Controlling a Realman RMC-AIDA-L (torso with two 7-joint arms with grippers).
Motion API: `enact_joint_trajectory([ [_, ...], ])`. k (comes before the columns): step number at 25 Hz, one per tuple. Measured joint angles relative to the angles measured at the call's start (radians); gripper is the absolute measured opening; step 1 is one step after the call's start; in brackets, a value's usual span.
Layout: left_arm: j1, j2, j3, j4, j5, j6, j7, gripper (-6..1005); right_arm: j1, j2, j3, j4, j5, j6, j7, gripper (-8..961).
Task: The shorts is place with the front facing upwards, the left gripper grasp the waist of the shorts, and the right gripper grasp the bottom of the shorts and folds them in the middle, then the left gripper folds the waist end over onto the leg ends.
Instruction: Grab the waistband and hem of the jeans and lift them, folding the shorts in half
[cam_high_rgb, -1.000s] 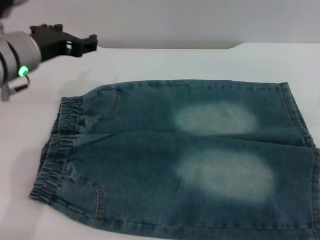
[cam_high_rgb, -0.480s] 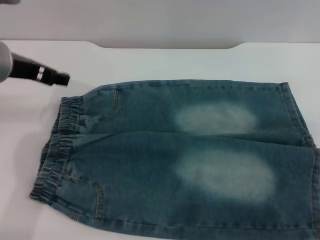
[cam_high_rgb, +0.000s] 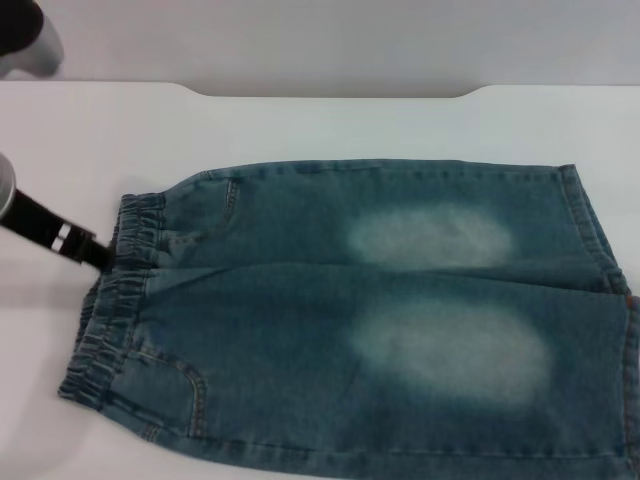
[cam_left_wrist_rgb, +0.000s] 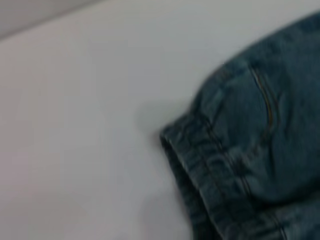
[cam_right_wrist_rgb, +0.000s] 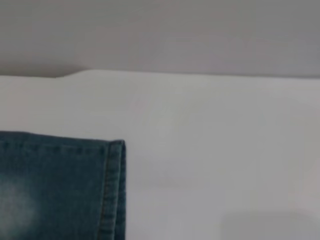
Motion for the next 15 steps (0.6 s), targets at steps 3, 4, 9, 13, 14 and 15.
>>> enact_joint_trajectory([
  [3,-0.033,0.001,0.004,0.026,0.002,-0.094,-0.019,835,-0.008,0.004,0.01,-0.008,0.002,0.002,0.005,615],
  [4,-0.036,0.001,0.007,0.027,0.002,-0.106,-0.024,834,-0.011,0.004,0.009,-0.011,0.002,0.0,0.008,615],
  [9,-0.063,0.002,0.034,0.048,0.003,-0.171,-0.063,834,-0.022,0.005,0.004,-0.035,0.002,-0.027,0.015,615],
  [13,-0.076,0.0,0.052,0.087,0.004,-0.179,-0.085,833,-0.02,0.003,0.002,-0.073,-0.001,-0.065,0.0,614],
  [14,-0.078,-0.001,0.064,0.101,0.004,-0.179,-0.095,833,-0.02,0.003,0.002,-0.086,-0.001,-0.076,-0.006,614],
  [15,-0.085,0.001,0.104,0.141,0.004,-0.179,-0.126,833,-0.02,0.003,0.001,-0.098,-0.001,-0.086,-0.011,614],
])
